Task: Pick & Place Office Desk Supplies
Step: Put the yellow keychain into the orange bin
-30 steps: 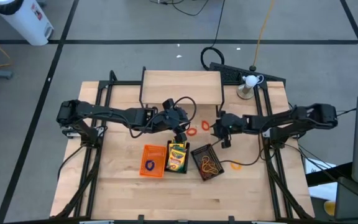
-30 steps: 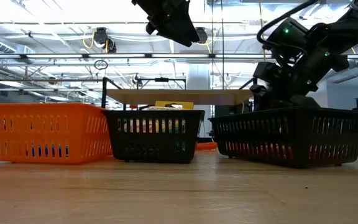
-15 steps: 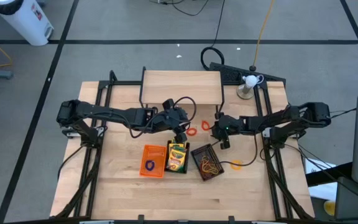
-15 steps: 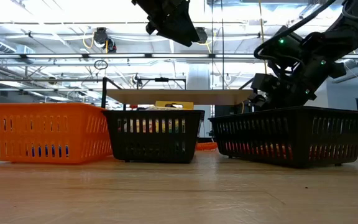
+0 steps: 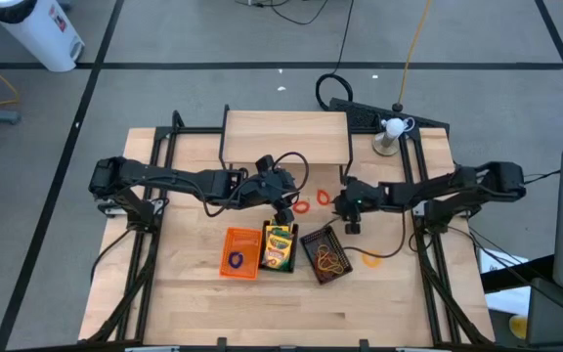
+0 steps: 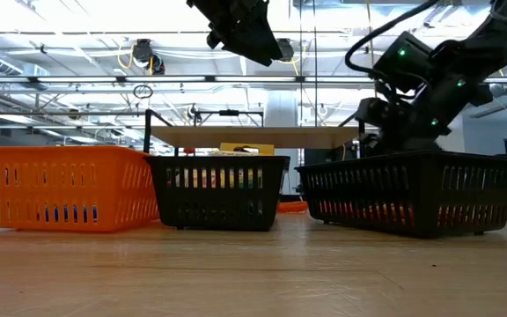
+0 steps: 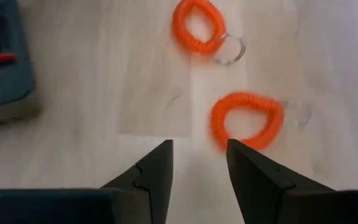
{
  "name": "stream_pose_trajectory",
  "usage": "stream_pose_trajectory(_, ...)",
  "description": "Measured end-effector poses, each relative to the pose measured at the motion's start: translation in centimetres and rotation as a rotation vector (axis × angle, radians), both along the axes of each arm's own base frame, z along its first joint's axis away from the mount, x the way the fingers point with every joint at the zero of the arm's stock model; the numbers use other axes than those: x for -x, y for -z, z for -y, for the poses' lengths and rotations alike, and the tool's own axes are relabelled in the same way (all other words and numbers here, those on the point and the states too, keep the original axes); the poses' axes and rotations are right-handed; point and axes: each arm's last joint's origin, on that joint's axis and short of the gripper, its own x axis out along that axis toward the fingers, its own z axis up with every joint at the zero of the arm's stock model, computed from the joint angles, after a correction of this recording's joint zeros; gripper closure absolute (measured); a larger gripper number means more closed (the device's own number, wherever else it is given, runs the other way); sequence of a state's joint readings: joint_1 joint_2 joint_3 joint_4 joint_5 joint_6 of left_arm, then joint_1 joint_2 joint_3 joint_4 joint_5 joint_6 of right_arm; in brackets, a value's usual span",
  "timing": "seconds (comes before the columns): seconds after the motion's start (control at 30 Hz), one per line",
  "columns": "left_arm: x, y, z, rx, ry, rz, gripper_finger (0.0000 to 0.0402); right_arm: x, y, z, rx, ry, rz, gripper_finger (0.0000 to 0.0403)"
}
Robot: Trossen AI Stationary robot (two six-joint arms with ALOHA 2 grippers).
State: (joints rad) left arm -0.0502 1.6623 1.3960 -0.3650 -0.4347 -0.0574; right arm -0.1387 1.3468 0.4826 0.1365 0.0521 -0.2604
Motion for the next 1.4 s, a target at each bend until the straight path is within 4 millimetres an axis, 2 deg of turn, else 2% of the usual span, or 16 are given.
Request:
stream_pose_trajectory(0.2,0.0,0.0,0.0,-0.002,0.001,0.001,0.0217,2.6,-2.0,-1.2,-0.121,0.104,-0.052,0.0264)
stream_pose_trajectory(0.4,0.0,0.0,0.0,-0.002,0.001,0.002,0.0217,4.8,-4.7,-3.1,-0.141,0.21,0.058,0.0271)
stream_pose_trajectory(0.5,0.0,0.0,0.0,-0.001,0.002,-0.001,0.0217,6.0,-5.0,-4.5,-0.161,0.26,0.103,0.0278)
stream_pose_trajectory(0.6,0.0,0.0,0.1,0.016,0.024,-0.004,0.0217,7.3,-4.1,-6.0,-0.188,0.314,0.148,0.0287)
stream_pose_trajectory(0.77,0.0,0.1,0.2,0.04,0.055,-0.007,0.0217,9.3,-1.3,-8.4,-0.26,0.402,0.189,0.03)
stream_pose_trajectory(0.9,0.0,0.1,0.2,0.043,0.056,-0.008,0.0217,10.0,-0.6,-10.3,-0.339,0.379,0.199,0.0305)
stream_pose_trajectory(1.13,0.0,0.1,0.2,0.054,0.048,-0.003,0.0217,11.0,-0.5,-12.6,-0.399,0.146,0.111,0.0306)
stream_pose_trajectory(1.4,-0.2,-0.1,0.3,0.094,0.074,0.032,0.0218,12.4,0.7,-12.8,-0.544,-0.011,-0.076,0.0303)
